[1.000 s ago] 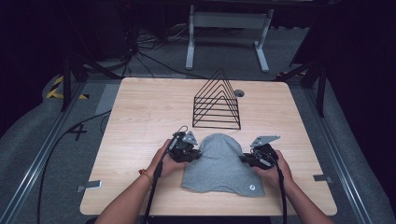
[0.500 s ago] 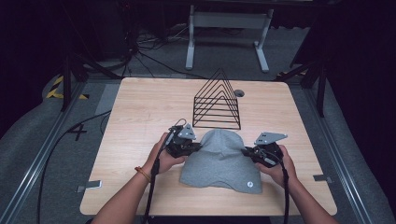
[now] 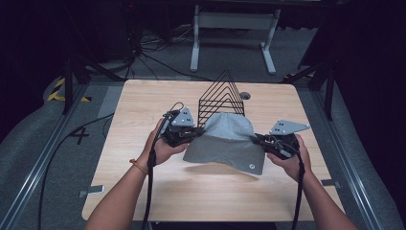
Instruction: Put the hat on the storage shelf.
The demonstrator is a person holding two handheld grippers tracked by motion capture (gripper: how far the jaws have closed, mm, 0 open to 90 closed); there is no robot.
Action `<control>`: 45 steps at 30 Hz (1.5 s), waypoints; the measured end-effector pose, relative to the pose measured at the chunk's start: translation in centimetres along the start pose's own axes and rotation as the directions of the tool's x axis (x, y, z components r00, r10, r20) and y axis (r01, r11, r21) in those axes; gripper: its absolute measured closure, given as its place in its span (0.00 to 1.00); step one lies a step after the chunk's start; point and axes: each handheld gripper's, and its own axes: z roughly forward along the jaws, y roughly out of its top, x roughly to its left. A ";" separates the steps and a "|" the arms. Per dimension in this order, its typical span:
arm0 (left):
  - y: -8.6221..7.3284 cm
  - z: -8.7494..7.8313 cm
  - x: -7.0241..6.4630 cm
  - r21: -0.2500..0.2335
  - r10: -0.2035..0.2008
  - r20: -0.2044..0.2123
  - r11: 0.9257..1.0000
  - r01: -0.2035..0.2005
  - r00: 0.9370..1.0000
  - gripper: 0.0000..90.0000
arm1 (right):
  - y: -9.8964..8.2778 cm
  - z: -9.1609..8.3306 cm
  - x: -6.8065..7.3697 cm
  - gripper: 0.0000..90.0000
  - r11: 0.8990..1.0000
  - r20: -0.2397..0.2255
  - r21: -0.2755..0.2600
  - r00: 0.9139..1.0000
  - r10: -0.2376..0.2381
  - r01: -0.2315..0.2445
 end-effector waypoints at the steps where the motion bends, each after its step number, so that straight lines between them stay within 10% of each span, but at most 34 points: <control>1: 0.4 -0.2 0.1 -0.004 0.006 -0.004 1.000 -0.006 1.000 0.97 | 0.3 -0.2 0.0 0.94 1.000 0.002 -0.006 1.000 -0.004 0.004; 24: 9.7 -4.0 4.7 -0.137 0.039 -0.093 0.989 -0.051 0.995 0.98 | 11.4 -4.5 -5.5 0.94 0.987 0.129 -0.159 0.992 -0.007 0.028; 45: 13.0 -3.6 10.2 -0.158 -0.011 -0.153 0.987 -0.013 0.988 0.98 | 16.8 -2.5 -9.0 0.94 0.982 0.205 -0.183 0.979 -0.001 0.039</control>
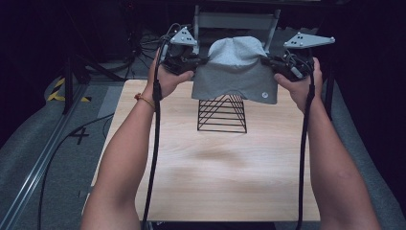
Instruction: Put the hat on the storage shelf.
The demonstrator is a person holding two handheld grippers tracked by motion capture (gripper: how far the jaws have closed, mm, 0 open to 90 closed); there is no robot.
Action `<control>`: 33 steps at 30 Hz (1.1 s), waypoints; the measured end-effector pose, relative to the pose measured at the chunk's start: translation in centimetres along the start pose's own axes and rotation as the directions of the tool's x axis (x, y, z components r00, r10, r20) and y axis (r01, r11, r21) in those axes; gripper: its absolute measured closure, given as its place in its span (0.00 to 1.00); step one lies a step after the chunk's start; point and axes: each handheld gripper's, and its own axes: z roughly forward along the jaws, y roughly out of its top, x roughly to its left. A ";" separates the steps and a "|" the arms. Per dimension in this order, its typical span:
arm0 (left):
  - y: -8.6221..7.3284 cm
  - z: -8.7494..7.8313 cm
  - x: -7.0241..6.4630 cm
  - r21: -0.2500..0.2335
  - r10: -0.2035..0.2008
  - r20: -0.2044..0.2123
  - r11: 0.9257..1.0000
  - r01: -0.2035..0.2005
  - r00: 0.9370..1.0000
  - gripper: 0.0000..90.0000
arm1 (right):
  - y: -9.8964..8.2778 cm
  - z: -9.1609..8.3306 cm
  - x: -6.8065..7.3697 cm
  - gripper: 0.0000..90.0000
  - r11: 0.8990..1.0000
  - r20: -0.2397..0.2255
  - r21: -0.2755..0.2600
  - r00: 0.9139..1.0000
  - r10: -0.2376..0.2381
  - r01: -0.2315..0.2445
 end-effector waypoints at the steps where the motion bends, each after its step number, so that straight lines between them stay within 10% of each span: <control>1: 0.1 0.5 0.5 0.005 -0.001 -0.010 1.000 0.001 1.000 0.98 | 0.0 0.3 -0.2 0.94 1.000 0.000 0.004 1.000 0.008 -0.008; 33: -0.6 3.2 2.8 0.018 -0.062 -0.054 0.998 0.063 0.997 0.98 | -1.1 3.9 -1.9 0.94 0.998 0.022 0.009 0.998 0.055 -0.055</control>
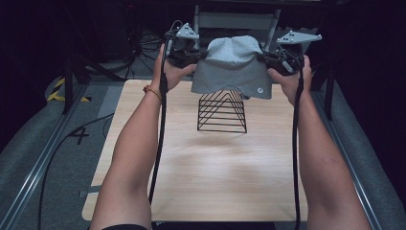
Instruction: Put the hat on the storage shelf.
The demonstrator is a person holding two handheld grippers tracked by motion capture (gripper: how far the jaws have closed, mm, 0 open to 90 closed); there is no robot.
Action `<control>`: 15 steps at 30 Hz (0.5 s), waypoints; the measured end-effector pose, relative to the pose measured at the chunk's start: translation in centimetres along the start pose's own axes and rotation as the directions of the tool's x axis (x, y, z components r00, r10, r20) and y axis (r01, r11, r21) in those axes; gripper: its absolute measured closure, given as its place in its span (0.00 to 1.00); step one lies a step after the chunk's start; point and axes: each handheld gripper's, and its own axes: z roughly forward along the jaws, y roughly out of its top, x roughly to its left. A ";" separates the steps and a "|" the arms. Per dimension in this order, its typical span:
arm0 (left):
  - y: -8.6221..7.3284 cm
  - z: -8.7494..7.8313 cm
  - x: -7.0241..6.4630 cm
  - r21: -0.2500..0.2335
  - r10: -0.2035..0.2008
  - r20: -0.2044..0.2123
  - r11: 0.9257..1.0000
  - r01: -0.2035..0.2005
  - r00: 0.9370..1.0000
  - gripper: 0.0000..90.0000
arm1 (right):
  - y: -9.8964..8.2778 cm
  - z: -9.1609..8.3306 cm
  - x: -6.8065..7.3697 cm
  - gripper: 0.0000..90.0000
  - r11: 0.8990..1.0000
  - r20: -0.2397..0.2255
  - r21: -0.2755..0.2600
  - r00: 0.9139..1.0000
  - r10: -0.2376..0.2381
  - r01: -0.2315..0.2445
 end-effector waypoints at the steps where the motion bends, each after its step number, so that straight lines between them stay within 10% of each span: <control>1: -0.1 0.1 0.0 0.001 0.000 0.008 1.000 0.000 1.000 0.98 | 0.0 0.1 0.0 0.94 1.000 -0.006 0.002 1.000 0.009 -0.009; 15: -2.2 -0.7 -0.4 -0.011 -0.009 0.060 1.000 0.010 0.998 0.98 | -2.3 -0.3 0.9 0.94 1.000 -0.071 0.003 0.997 -0.006 0.006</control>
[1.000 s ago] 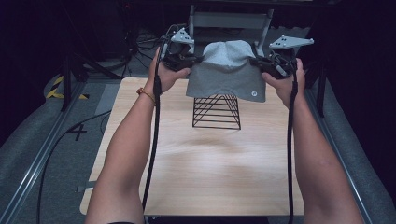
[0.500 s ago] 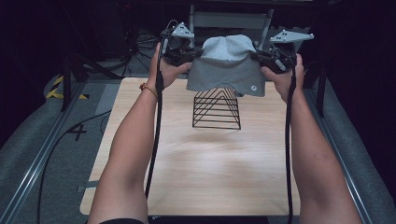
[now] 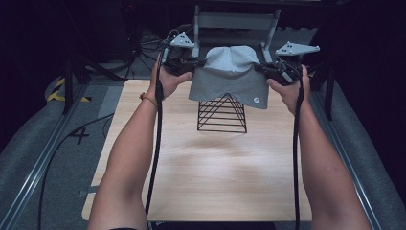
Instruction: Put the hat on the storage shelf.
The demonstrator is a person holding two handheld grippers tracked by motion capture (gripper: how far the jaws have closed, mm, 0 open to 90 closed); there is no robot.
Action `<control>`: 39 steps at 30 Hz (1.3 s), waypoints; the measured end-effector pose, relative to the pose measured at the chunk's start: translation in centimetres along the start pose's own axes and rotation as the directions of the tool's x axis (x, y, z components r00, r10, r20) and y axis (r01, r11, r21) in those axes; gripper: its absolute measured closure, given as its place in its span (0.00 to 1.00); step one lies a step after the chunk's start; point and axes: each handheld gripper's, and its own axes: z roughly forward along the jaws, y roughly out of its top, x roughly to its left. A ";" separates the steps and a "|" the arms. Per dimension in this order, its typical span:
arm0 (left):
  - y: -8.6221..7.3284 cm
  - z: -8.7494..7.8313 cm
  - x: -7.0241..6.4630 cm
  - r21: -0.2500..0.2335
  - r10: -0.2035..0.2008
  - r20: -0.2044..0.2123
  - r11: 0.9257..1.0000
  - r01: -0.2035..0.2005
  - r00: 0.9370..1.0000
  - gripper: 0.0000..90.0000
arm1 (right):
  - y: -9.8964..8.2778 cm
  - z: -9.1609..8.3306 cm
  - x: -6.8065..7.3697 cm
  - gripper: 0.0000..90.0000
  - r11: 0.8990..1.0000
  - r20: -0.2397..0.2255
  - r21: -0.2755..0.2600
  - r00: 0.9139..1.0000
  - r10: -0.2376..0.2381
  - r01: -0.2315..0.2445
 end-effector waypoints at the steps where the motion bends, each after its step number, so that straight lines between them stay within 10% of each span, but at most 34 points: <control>1: -0.1 -0.1 -0.1 -0.002 -0.004 0.005 1.000 0.004 1.000 0.98 | 0.0 -0.1 0.1 0.94 1.000 -0.003 -0.002 1.000 -0.002 0.002; 39: -2.7 -3.5 -2.7 -0.081 0.003 0.103 0.997 0.006 0.995 0.98 | -0.2 -2.7 2.5 0.94 0.998 -0.046 -0.008 0.997 -0.069 0.069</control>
